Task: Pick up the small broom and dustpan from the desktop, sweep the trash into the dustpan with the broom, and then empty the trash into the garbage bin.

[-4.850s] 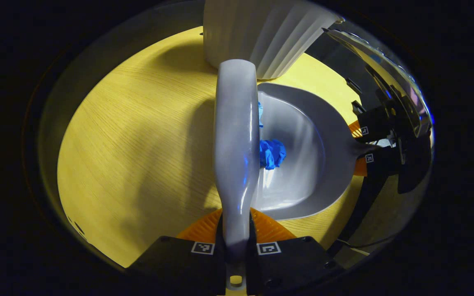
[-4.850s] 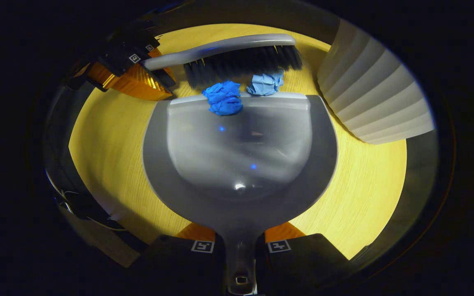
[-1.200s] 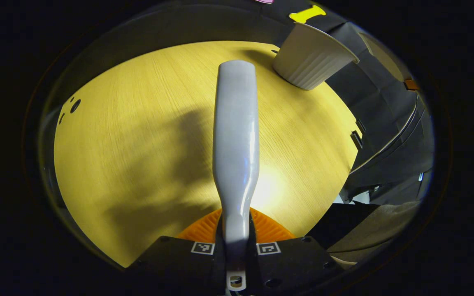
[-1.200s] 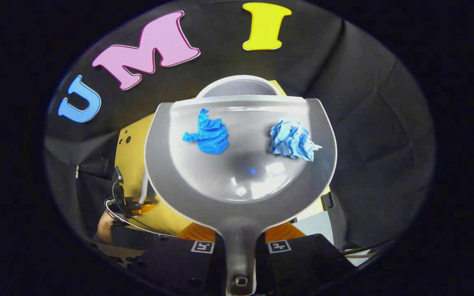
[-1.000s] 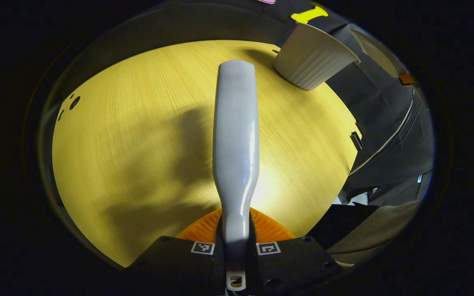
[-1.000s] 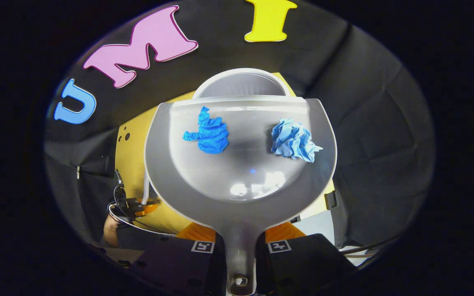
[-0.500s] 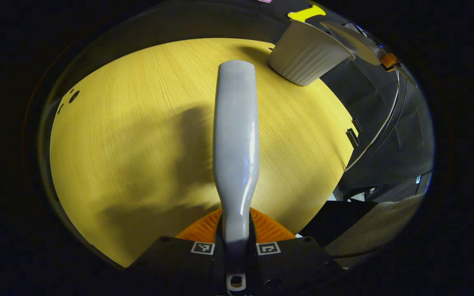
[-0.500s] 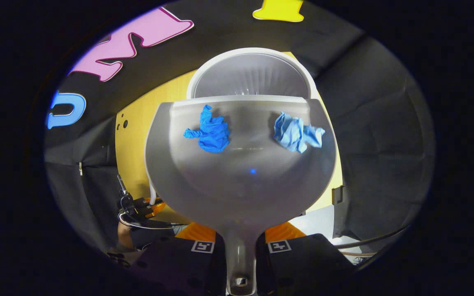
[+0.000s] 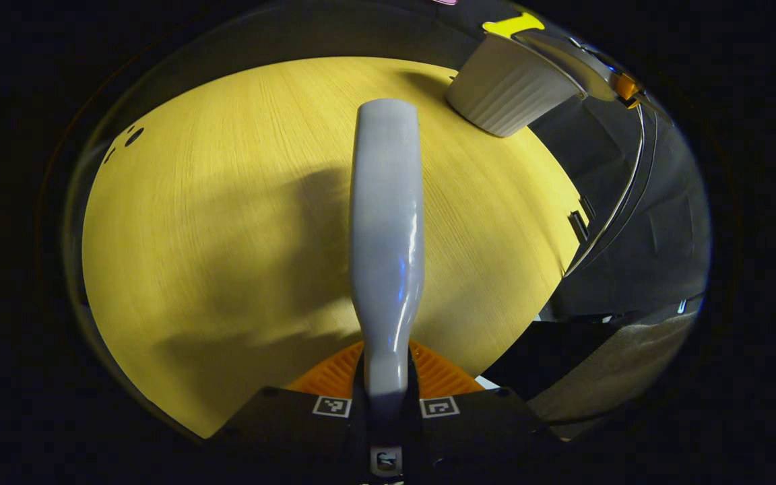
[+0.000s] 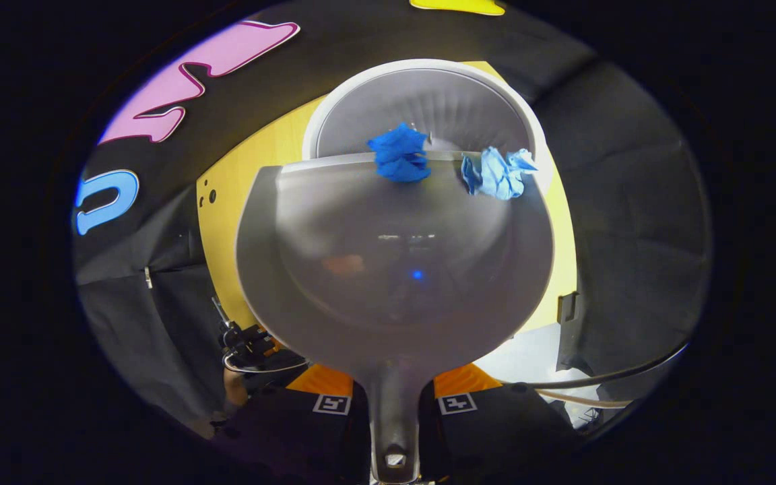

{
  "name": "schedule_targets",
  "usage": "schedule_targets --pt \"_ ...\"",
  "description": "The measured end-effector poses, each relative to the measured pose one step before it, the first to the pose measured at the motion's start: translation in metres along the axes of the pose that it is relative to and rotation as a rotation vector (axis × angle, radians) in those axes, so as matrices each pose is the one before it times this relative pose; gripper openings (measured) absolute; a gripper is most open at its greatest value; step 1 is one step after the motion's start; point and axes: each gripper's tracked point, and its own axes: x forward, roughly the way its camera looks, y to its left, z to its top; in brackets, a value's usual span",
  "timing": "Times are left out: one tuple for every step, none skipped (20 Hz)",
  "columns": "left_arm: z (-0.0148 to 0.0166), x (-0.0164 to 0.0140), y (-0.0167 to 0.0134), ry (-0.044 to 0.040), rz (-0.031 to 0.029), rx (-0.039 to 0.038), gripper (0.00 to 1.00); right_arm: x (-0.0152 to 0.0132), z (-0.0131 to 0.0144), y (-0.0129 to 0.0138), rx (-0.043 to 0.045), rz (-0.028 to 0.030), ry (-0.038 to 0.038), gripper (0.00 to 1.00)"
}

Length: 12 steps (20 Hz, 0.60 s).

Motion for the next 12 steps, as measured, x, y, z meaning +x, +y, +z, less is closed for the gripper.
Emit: schedule_targets --pt "-0.00013 0.0006 0.00047 -0.00203 0.00255 -0.00066 0.23 -0.00094 0.00079 0.00096 -0.00023 0.01332 0.00449 0.32" --pt "0.0002 -0.00077 -0.00018 -0.00176 0.00282 0.00001 0.23 -0.00173 0.00016 0.00179 0.00735 0.01141 0.01025 0.32" --pt "-0.00037 0.00003 0.00061 -0.00258 0.0019 -0.00059 0.23 -0.00227 0.00018 0.00097 0.00422 0.00622 0.00023 0.32" --pt "0.0002 -0.00039 0.00079 -0.00306 0.00383 -0.00342 0.23 -0.001 -0.00201 0.0017 0.00119 0.01286 0.00672 0.32" --pt "-0.00044 0.00009 -0.00137 0.00099 0.00547 -0.0051 0.23 -0.00047 -0.00061 0.00002 0.00034 0.01239 0.0025 0.32" --pt "0.00034 -0.00063 -0.00071 0.00006 0.00582 -0.00401 0.23 -0.00194 -0.00116 -0.00029 0.00433 0.01435 0.00573 0.32" --pt "0.00007 -0.00083 -0.00052 0.0039 0.00691 -0.00226 0.23 -0.00117 -0.00062 0.00108 0.00717 0.01928 0.00423 0.32" --pt "0.00056 -0.00104 0.00005 0.00343 0.00846 -0.00178 0.23 -0.00592 -0.00147 0.00094 0.00593 0.02803 0.007 0.32" --pt "0.00076 0.0012 -0.00022 0.00168 0.00814 -0.00396 0.23 -0.0022 0.00196 -0.00105 0.00995 0.0162 -0.00169 0.32" --pt "0.00039 0.00018 -0.001 0.00409 0.00893 -0.00963 0.23 -0.00363 -0.00201 -0.00153 0.00522 0.00547 0.00769 0.32" --pt "0.00054 0.00107 -0.00063 0.00278 0.01099 -0.00677 0.23 -0.00166 -0.00062 0.00056 -0.01011 0.00836 0.01029 0.32" --pt "0.00114 -0.00001 -0.00167 -0.00016 0.00723 -0.00853 0.23 -0.00041 0.00046 0.00215 -0.00746 0.00773 0.00329 0.32"
